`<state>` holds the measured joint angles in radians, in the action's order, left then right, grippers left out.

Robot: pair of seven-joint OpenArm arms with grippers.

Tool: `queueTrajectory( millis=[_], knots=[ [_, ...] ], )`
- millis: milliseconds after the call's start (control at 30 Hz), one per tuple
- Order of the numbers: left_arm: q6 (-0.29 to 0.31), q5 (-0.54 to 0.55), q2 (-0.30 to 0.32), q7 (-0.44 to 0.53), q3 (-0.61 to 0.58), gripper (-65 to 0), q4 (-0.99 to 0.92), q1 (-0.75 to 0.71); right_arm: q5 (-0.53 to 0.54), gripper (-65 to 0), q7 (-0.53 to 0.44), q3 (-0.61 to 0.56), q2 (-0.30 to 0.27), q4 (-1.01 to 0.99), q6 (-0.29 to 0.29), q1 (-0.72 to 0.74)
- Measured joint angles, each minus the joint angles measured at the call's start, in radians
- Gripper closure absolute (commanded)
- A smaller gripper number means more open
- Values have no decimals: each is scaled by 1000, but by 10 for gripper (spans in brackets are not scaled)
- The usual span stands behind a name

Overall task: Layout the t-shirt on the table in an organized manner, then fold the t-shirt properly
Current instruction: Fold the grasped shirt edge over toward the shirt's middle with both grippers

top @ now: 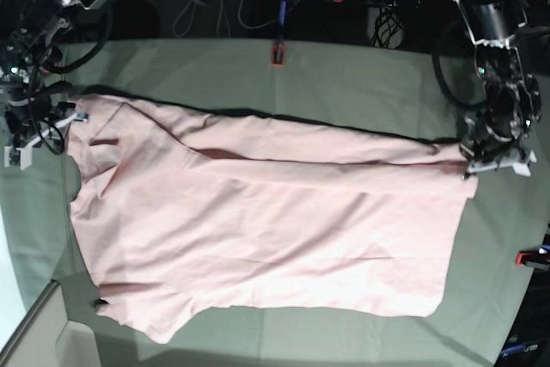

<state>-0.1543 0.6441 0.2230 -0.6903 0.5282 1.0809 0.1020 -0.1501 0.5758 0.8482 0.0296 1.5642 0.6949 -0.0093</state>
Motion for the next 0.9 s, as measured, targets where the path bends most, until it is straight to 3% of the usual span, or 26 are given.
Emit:
queueTrajectory(
  millis=[367,600,900],
  knots=[
    [-2,11,3,-11,3,-1,16,17,0,-313,0,4,-8,-2,0,-56],
    [0,11,6,-10,5,-1,71,-5,0,-432,0,2,-30,-113,0,-63],
    [0,11,6,-10,5,-1,71,-5,0,-442,-3,2,-30,-123,0,-65]
  ],
)
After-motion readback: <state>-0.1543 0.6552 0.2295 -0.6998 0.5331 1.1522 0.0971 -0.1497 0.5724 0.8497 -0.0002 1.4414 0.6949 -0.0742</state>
